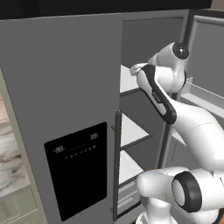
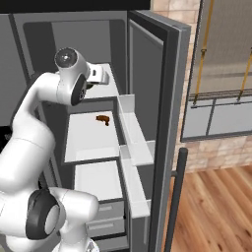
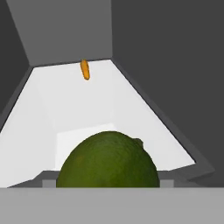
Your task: Transport the steak and lime to the fridge. Place the steak on the rack containing meat and place the lime on the rack containing the vegetable, ensuring meats and vegetables are on different racks.
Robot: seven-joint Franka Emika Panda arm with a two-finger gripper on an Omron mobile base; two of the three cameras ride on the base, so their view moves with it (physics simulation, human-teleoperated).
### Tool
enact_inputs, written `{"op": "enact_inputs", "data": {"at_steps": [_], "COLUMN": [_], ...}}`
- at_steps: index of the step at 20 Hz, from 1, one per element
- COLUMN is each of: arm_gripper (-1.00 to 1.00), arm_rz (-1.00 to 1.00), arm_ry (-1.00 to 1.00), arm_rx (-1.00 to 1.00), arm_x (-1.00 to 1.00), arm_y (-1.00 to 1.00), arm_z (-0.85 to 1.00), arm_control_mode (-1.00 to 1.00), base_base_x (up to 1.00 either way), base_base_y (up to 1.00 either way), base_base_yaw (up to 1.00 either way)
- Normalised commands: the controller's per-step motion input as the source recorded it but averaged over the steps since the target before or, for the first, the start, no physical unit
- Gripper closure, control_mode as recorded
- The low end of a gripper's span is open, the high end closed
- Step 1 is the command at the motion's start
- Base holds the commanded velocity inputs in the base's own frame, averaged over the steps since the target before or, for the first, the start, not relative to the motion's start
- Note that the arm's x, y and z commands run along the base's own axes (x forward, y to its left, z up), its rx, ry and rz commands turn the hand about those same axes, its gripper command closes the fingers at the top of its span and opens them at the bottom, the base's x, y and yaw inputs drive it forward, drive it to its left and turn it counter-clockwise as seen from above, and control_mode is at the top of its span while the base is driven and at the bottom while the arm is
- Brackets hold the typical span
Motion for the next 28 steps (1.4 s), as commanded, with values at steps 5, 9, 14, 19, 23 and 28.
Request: {"op": "enact_inputs", "data": {"at_steps": [5, 9, 14, 19, 23, 28], "arm_gripper": [1.0, 1.0, 1.0, 1.0, 1.0, 1.0], "arm_rz": [0.0, 0.0, 0.0, 0.0, 0.0, 0.0], "arm_ry": [0.02, 0.02, 0.0, 0.03, 0.05, 0.06], "arm_rx": [0.0, 0.0, 0.0, 0.0, 0.0, 0.0], "arm_x": [0.47, 0.45, 0.48, 0.45, 0.47, 0.55], "arm_y": [0.0, 0.03, 0.1, 0.05, 0.02, 0.01], "arm_z": [-0.19, -0.23, -0.18, -0.09, -0.12, -0.15], "arm_control_mode": [-1.0, -1.0, -1.0, -1.0, -1.0, -1.0], "base_base_x": [0.0, 0.0, 0.0, 0.0, 0.0, 0.0], "base_base_y": [0.0, 0.0, 0.0, 0.0, 0.0, 0.0], "base_base_yaw": [0.0, 0.0, 0.0, 0.0, 0.0, 0.0]}}
